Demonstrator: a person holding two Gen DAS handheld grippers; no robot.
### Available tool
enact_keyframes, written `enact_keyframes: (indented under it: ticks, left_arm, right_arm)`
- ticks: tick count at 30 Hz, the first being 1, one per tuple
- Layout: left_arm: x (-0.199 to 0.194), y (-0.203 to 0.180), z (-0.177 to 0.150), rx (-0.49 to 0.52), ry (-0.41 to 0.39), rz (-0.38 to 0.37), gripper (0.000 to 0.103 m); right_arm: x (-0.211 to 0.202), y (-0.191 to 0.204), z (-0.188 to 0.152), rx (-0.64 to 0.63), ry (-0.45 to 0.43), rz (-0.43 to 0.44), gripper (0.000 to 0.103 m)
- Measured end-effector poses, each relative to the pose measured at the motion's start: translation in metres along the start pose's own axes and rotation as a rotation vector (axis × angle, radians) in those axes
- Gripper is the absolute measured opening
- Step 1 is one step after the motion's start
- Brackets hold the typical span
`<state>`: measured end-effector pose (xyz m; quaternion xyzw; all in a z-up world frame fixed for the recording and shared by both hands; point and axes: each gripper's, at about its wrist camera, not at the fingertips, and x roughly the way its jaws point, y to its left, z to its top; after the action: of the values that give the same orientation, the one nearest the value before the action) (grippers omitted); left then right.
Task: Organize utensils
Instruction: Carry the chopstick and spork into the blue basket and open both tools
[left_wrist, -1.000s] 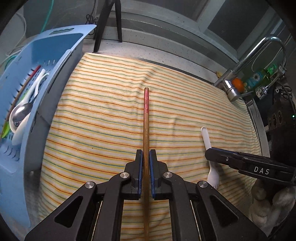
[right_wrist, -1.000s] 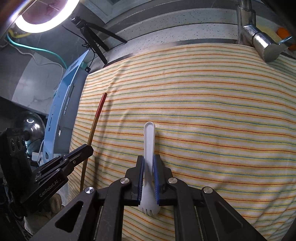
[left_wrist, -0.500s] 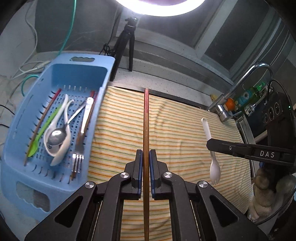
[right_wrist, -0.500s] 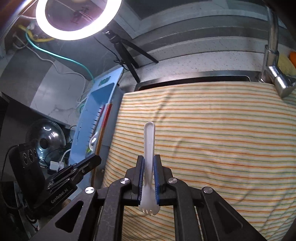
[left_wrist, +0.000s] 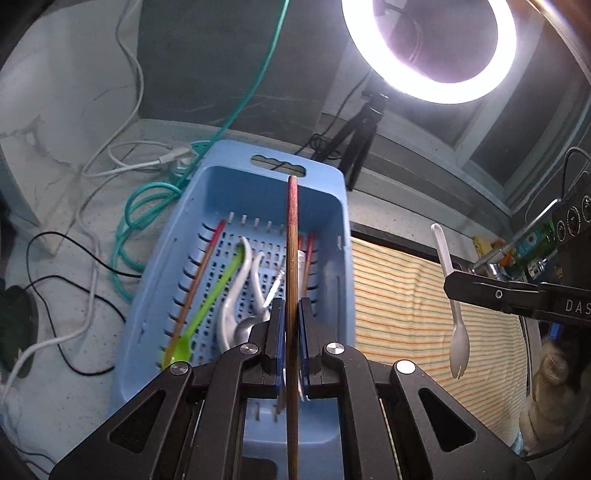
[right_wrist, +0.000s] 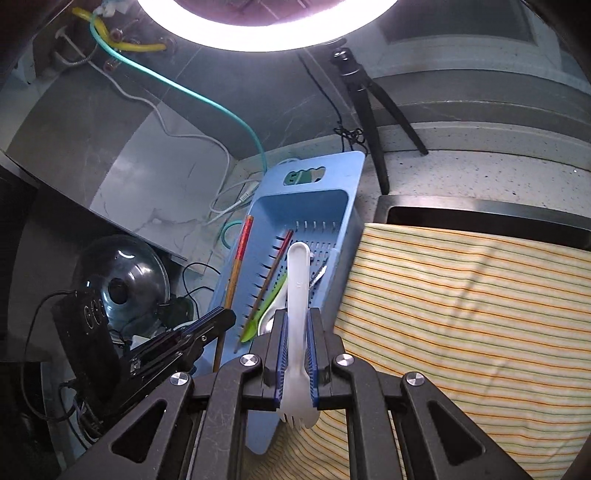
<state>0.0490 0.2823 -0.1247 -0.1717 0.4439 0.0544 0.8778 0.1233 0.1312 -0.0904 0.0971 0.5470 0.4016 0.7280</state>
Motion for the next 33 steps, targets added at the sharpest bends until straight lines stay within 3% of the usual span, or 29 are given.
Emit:
enact_keyframes:
  ticks: [14, 33]
  left_arm:
    - [0.041, 0.043, 0.026, -0.032, 0.066, 0.051, 0.006]
    - [0.043, 0.045, 0.029, -0.016, 0.077, 0.084, 0.008]
  right_arm:
    - [0.086, 0.018, 0.024, -0.025, 0.082, -0.069, 0.009]
    - [0.089, 0.021, 0.025, -0.064, 0.097, -0.107, 0.016]
